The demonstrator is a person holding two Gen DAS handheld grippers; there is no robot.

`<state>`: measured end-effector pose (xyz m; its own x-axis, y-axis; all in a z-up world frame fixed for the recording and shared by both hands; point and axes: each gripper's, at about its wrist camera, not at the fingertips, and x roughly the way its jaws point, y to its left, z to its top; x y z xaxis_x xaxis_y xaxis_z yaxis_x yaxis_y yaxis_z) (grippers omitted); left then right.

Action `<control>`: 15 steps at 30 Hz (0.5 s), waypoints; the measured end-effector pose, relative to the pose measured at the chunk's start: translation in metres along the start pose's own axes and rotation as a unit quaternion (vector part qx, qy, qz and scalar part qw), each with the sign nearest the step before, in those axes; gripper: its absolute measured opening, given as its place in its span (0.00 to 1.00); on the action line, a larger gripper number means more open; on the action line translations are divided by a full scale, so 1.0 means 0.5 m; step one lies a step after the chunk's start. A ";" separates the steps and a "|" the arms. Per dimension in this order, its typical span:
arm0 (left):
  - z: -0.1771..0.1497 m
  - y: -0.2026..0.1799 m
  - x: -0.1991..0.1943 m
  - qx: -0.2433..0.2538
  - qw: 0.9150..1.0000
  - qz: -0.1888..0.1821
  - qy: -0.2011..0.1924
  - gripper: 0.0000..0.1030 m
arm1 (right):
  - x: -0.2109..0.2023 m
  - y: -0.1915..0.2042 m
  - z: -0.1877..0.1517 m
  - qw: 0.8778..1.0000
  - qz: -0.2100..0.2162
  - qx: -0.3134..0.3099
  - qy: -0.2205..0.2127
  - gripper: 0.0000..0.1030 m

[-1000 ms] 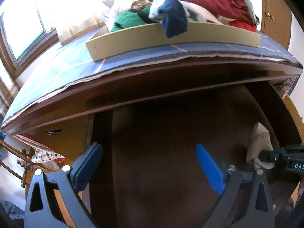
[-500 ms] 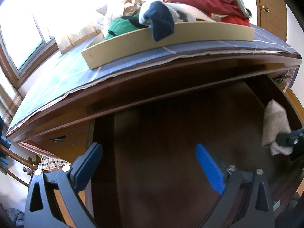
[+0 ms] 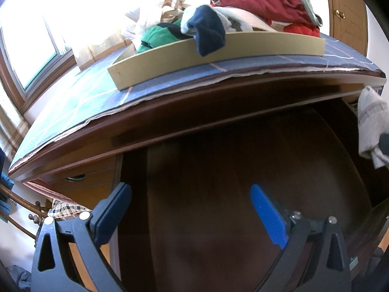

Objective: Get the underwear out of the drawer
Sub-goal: 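Carry the beige sock up out of the drawer toward the tray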

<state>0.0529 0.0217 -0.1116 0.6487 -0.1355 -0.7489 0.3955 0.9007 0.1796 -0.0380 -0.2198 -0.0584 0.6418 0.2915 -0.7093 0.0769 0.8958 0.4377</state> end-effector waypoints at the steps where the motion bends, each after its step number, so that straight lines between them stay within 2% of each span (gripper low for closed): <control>1: 0.000 0.001 0.000 -0.001 1.000 0.000 0.000 0.97 | -0.003 0.000 0.001 1.000 -0.001 -0.001 -0.002 0.14; 7: 0.004 0.010 0.003 -0.004 1.000 -0.003 0.004 0.97 | -0.024 0.004 0.013 1.000 0.003 -0.004 -0.016 0.14; 15: 0.006 0.004 0.008 0.001 1.000 0.004 0.003 0.97 | -0.089 0.057 0.074 0.997 0.014 -0.044 -0.067 0.14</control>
<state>0.0584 0.0216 -0.1122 0.6474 -0.1255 -0.7517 0.3920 0.9007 0.1872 -0.0362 -0.2196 0.0060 0.7398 0.2748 -0.6142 -0.0057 0.9154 0.4026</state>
